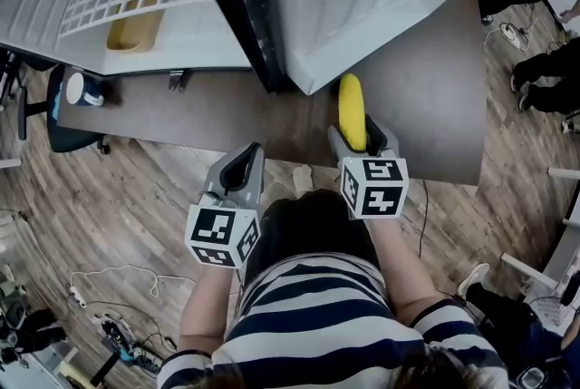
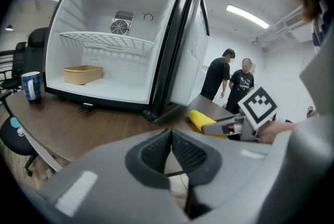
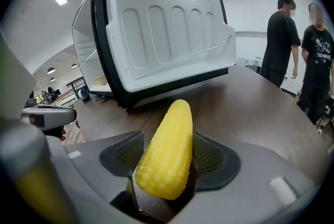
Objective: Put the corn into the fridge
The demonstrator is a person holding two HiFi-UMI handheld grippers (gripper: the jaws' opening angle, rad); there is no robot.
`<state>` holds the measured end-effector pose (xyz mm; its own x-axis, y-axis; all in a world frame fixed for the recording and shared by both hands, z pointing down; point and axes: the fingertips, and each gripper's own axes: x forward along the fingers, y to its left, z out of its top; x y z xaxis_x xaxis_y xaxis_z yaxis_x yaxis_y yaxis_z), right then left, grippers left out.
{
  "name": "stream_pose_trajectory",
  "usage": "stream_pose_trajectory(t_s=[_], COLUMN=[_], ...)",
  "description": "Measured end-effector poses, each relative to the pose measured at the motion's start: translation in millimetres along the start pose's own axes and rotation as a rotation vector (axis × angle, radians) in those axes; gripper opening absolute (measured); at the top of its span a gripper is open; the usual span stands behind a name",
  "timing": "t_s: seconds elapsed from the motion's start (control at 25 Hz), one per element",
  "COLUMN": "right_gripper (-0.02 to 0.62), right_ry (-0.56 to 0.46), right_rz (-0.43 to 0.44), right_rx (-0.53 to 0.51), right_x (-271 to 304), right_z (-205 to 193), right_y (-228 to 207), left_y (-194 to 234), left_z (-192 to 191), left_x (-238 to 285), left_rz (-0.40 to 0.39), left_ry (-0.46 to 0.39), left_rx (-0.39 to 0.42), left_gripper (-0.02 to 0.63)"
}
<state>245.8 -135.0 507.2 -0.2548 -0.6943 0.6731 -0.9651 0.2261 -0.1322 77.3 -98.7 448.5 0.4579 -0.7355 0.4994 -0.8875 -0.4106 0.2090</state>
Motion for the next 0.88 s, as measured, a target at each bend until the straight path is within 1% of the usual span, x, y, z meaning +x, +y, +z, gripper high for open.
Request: stream_pose_trajectory(t_s=[0.32, 0.6, 0.72, 0.88], right_gripper=[0.282, 0.273, 0.265, 0.259], right_ry=[0.054, 0.051, 0.053, 0.049], right_rz=[-0.055, -0.078, -0.067, -0.021], right_rx=[0.004, 0.001, -0.006, -0.018], right_x=[14.5, 14.1, 14.9, 11.9], right_z=[-3.8, -4.8, -4.3, -0.9], right_y=[-5.3, -9.5, -11.0, -11.7], left_y=[1.1, 3.2, 5.3, 8.8], left_z=[4.9, 2.0, 3.2, 4.8], left_x=[16.4, 15.5, 13.6, 8.5], left_rz=[-0.004, 0.013, 0.022, 0.038], left_ry=[0.006, 0.012, 0.008, 0.000], left_rx=[-0.009, -0.018, -0.019, -0.025], left_gripper=[0.000, 0.000, 0.000, 0.000])
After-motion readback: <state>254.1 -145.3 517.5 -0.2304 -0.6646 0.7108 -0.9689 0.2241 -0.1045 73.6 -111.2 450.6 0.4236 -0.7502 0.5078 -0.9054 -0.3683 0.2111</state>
